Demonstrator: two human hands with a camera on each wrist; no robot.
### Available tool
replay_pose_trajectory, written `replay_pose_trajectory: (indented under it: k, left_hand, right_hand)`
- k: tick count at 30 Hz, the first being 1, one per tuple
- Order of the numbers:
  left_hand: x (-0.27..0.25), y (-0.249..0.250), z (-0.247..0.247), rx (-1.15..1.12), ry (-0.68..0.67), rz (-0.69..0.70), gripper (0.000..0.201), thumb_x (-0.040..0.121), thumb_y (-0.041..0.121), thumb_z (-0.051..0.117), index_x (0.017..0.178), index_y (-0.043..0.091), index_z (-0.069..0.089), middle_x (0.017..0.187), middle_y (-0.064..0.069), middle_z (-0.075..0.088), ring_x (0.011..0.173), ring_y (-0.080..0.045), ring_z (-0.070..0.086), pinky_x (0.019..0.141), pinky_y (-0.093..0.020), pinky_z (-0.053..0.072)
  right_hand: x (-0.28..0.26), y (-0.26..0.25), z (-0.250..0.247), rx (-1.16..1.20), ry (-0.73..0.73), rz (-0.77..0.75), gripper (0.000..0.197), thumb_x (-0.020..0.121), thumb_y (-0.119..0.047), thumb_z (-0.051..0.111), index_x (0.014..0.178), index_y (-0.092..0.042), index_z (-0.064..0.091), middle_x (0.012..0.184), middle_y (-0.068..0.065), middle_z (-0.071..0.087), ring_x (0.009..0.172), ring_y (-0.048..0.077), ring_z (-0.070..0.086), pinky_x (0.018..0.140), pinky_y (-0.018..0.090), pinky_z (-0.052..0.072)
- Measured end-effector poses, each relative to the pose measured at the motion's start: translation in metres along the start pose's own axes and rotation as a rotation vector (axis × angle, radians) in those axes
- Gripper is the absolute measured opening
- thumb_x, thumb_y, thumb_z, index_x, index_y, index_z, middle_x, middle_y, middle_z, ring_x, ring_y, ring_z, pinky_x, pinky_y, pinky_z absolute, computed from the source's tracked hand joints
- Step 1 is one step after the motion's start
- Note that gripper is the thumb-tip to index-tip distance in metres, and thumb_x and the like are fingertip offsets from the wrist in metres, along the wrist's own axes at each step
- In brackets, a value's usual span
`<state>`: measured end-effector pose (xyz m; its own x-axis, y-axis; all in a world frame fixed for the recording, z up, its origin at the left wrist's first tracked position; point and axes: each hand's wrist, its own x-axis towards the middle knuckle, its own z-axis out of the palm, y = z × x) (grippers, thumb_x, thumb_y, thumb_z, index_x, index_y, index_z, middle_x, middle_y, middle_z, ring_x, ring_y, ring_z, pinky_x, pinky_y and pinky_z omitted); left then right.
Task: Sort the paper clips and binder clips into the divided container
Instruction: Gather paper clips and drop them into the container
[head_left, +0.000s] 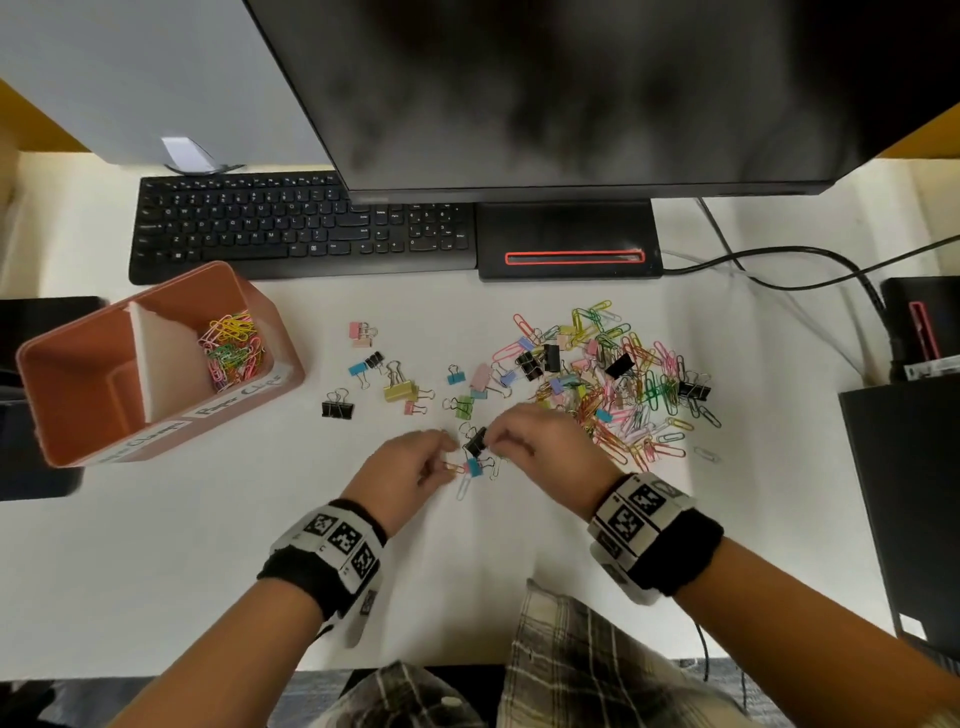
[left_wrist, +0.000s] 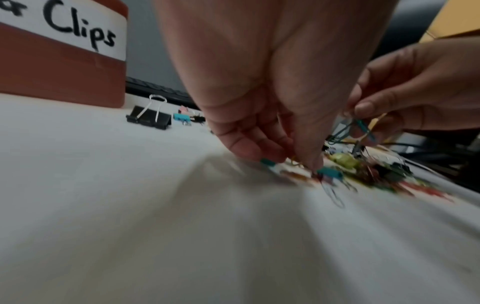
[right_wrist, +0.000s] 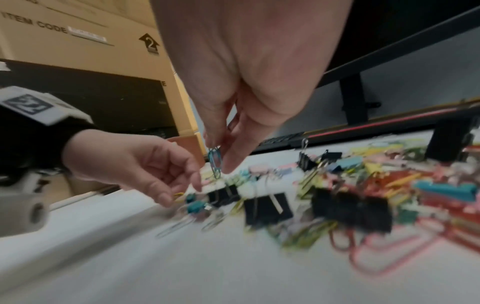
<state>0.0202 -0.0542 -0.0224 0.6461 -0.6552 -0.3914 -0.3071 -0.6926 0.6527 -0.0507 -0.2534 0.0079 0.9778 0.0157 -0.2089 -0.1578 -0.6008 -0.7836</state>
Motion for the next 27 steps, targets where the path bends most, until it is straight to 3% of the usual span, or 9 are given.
replay_pose_trajectory:
  k: [2,5,9,12,14,17,22,24,27]
  left_hand:
    - [0.0,-0.002,0.01,0.04,0.014,-0.008,0.027,0.082,0.017,0.065,0.108,0.018,0.06,0.092,0.001,0.063,0.081,-0.011,0.056,0.076,-0.018,0.041]
    - [0.004,-0.001,0.018,0.12,0.106,0.05,0.007,0.081,0.012,0.064,0.088,0.015,0.064,0.087,-0.002,0.061,0.082,-0.021,0.055,0.076,-0.031,0.047]
    - [0.009,0.001,0.018,0.176,0.158,0.038,0.004,0.08,0.009,0.064,0.078,0.011,0.061,0.084,-0.005,0.056,0.079,-0.024,0.05,0.069,-0.034,0.047]
    - [0.008,0.002,0.015,0.214,0.144,0.052,0.003,0.082,0.009,0.061,0.081,0.01,0.059,0.082,-0.007,0.058,0.077,-0.023,0.047,0.069,-0.038,0.047]
    - [0.008,0.002,0.013,0.188,0.115,0.024,0.004,0.086,0.01,0.056,0.088,0.01,0.058,0.086,-0.007,0.059,0.081,-0.023,0.048,0.074,-0.036,0.045]
    - [0.005,-0.002,0.01,0.162,0.068,0.025,0.007,0.087,0.01,0.055,0.09,0.01,0.062,0.09,-0.007,0.06,0.086,-0.024,0.05,0.078,-0.03,0.04]
    - [-0.003,-0.001,0.009,0.001,0.052,0.041,0.003,0.084,0.013,0.062,0.082,0.01,0.063,0.086,0.002,0.055,0.081,-0.016,0.052,0.074,-0.021,0.036]
    - [-0.008,0.007,0.012,-0.108,0.011,-0.014,0.004,0.084,0.016,0.063,0.08,0.015,0.06,0.086,-0.001,0.061,0.079,-0.015,0.055,0.073,-0.02,0.042]
    - [-0.013,0.016,0.023,-0.196,-0.019,-0.126,0.013,0.081,0.017,0.067,0.081,0.021,0.055,0.08,0.001,0.06,0.071,-0.011,0.054,0.065,-0.012,0.039]
  right_hand:
    - [-0.006,0.002,0.012,-0.006,-0.084,0.053,0.01,0.088,-0.014,0.059,0.094,-0.011,0.066,0.092,0.004,0.064,0.081,0.013,0.059,0.077,0.021,0.048]
    - [-0.009,0.011,0.018,-0.088,-0.113,0.145,0.014,0.091,-0.014,0.054,0.099,-0.011,0.064,0.096,0.008,0.063,0.086,0.02,0.06,0.082,0.037,0.05]
    - [-0.004,0.023,0.011,-0.16,-0.017,0.138,0.018,0.092,-0.009,0.051,0.104,-0.005,0.063,0.099,0.014,0.062,0.091,0.028,0.059,0.082,0.042,0.049]
    - [0.003,0.023,0.005,-0.145,0.013,0.159,0.023,0.088,-0.013,0.058,0.111,-0.008,0.061,0.106,0.01,0.058,0.093,0.023,0.057,0.086,0.038,0.049]
    - [0.005,0.02,0.003,-0.16,-0.062,0.166,0.039,0.082,-0.019,0.067,0.119,-0.012,0.056,0.115,0.007,0.051,0.1,0.018,0.053,0.091,0.03,0.044]
    - [0.003,0.016,0.011,-0.221,-0.186,0.136,0.056,0.076,-0.017,0.073,0.127,-0.011,0.05,0.122,0.006,0.046,0.112,0.018,0.044,0.1,0.03,0.039]
    - [0.001,0.019,0.022,-0.249,-0.124,0.118,0.04,0.081,-0.009,0.067,0.12,-0.004,0.058,0.115,0.011,0.053,0.108,0.025,0.049,0.096,0.033,0.042]
    - [0.006,0.02,0.021,-0.242,-0.115,0.118,0.03,0.084,-0.009,0.063,0.113,-0.004,0.063,0.111,0.013,0.058,0.107,0.027,0.05,0.094,0.033,0.041]
    - [0.013,0.02,0.018,-0.235,-0.109,0.14,0.019,0.084,-0.012,0.063,0.102,-0.005,0.067,0.102,0.015,0.063,0.102,0.029,0.052,0.088,0.035,0.041]
